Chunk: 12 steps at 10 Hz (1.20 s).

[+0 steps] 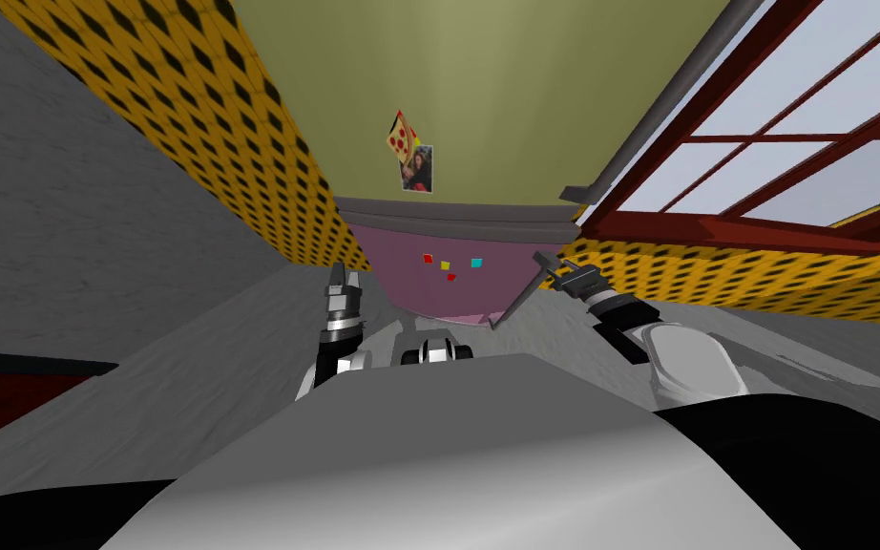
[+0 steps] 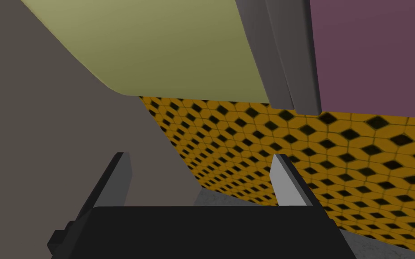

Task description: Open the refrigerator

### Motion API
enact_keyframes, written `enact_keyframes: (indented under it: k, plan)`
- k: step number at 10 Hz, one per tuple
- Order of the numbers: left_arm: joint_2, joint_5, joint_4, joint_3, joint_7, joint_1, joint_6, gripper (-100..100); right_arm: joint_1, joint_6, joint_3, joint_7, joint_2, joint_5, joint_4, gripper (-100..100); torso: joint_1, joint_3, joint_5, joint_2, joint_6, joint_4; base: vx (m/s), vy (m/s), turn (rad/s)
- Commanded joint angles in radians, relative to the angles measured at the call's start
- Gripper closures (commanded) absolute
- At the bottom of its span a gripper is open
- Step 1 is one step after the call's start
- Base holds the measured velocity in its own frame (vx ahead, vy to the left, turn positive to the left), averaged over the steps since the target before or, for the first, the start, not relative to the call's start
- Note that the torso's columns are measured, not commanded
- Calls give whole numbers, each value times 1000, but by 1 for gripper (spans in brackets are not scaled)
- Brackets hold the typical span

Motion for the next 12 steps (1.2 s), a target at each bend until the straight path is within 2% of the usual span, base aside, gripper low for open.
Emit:
enact_keyframes:
  k: [1, 3, 5, 6, 8, 9, 10, 12]
  plan:
    - [0, 0, 0, 0, 0, 0, 0, 0, 29, 6, -22, -23, 19, 19, -16, 100, 2, -2, 0, -3, -2, -1, -141, 332, -200]
    - [0, 0, 0, 0, 0, 0, 0, 0, 41, 11, -34, -32, 27, 26, -23, 100, 5, 0, 1, 0, -3, -1, -219, 288, -146]
    - [0, 0, 0, 0, 0, 0, 0, 0, 64, 20, -59, -50, 42, 41, -36, 100, 0, -6, 2, -8, -3, -1, -108, 269, -150]
    - [0, 0, 0, 0, 0, 0, 0, 0, 75, 24, -71, -59, 50, 49, -42, 100, 6, -5, 2, -7, -3, -2, -197, 337, -193]
    - [0, 0, 0, 0, 0, 0, 0, 0, 98, 33, -95, -77, 65, 64, -55, 100, 3, 0, 1, 1, -2, 0, -252, 343, -186]
    - [0, 0, 0, 0, 0, 0, 0, 0, 88, 35, -90, -70, 60, 60, -53, 100, 1, 2, 0, 3, 1, 1, -143, 177, -72]
    - [0, 0, 0, 0, 0, 0, 0, 0, 103, 37, -100, -80, 74, 69, -57, 100, -11, -4, 1, -5, 0, 1, -61, 175, -122]
    - [0, 0, 0, 0, 0, 0, 0, 0, 114, 41, -112, -88, 84, 77, -62, 100, -2, -3, 1, -4, 2, 0, -77, 253, -143]
